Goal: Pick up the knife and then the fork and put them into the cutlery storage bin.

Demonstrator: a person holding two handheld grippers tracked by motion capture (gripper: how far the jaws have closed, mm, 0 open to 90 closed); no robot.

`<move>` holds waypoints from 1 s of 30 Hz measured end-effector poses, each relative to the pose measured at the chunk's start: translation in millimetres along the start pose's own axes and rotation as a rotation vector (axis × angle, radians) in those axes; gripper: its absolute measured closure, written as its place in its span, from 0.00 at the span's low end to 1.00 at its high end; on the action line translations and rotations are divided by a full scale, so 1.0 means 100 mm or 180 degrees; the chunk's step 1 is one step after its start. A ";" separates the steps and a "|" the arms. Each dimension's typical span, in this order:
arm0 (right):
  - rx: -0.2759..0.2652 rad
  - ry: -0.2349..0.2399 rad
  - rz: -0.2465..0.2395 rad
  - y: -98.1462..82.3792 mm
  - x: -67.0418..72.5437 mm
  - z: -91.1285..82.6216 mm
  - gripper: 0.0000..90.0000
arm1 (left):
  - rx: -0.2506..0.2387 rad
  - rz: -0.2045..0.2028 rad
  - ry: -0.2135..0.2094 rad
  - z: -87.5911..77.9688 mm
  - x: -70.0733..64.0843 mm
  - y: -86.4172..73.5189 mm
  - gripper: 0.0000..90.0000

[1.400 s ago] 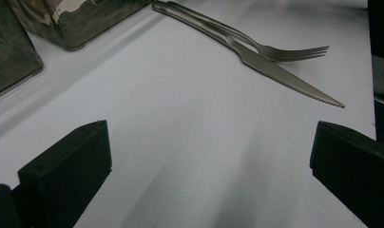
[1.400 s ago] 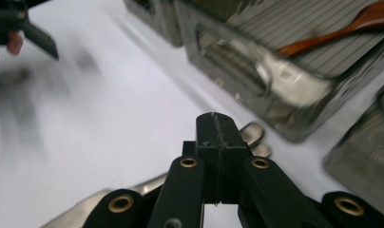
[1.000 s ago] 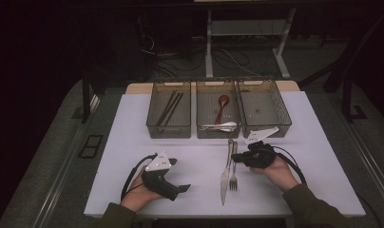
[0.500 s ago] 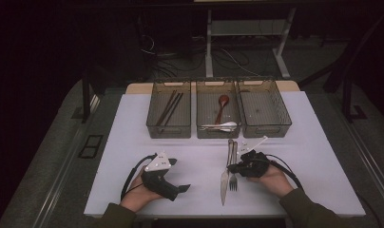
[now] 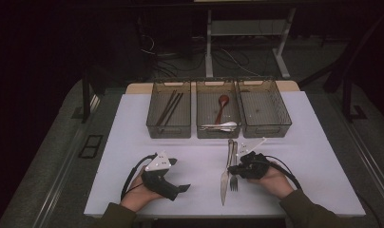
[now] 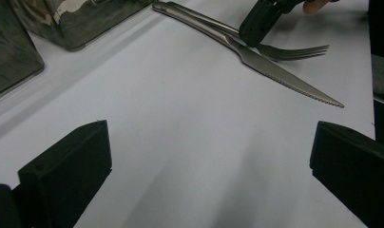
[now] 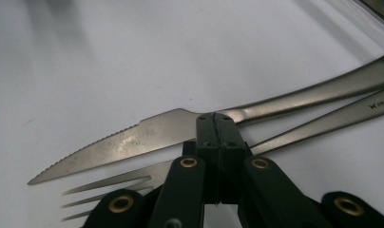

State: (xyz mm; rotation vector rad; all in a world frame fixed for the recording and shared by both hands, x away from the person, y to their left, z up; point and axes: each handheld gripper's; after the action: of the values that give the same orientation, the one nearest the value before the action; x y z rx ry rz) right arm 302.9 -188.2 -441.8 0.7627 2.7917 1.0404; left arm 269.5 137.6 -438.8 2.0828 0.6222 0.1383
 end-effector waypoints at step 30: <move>0.0265 -0.0276 0.0035 -0.03 0.04 -0.08 0.99 | 0.0013 -0.0001 -0.0003 0.01 -0.01 0.00 0.00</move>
State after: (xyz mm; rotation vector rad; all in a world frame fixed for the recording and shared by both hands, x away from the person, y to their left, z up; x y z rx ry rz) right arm 296.6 -193.1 -437.0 0.8124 2.7750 0.8754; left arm 269.4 136.4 -439.2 2.0866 0.6227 0.1361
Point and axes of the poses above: each handheld gripper's, and its own axes: z roughly forward along the jaws, y roughly out of its top, x roughly to its left, and after that the axes turned 3 degrees about -z, right-handed
